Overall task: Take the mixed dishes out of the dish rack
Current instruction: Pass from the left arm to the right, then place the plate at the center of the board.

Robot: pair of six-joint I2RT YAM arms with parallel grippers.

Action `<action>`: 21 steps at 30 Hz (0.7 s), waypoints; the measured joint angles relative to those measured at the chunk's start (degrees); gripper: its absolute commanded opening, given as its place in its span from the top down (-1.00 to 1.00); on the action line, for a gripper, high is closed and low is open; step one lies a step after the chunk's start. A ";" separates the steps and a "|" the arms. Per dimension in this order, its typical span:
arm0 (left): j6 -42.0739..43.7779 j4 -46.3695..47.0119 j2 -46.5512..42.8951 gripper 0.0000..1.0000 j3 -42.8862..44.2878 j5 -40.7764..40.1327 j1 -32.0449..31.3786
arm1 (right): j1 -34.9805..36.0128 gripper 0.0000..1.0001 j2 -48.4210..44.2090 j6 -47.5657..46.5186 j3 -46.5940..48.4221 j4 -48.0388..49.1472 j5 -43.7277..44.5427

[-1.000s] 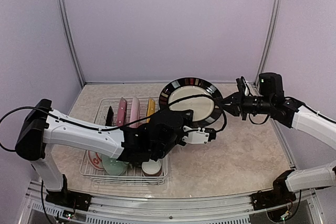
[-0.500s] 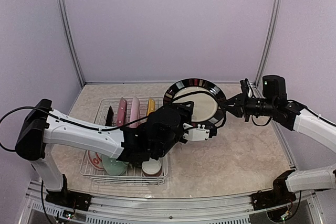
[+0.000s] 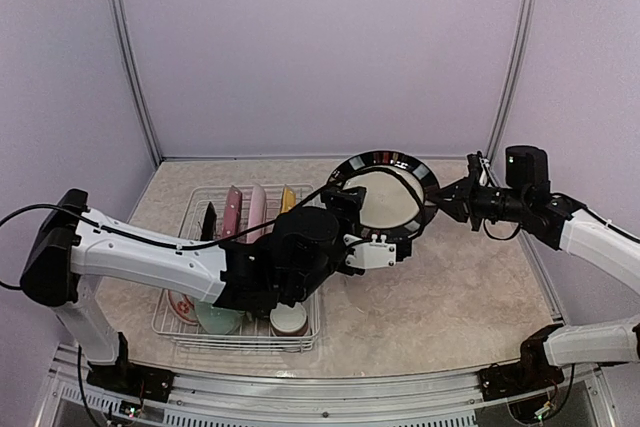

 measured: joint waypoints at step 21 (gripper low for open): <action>-20.48 -16.55 -10.29 -0.97 0.00 7.02 -0.83 | -12.39 1.00 4.20 0.92 -0.98 9.03 -3.06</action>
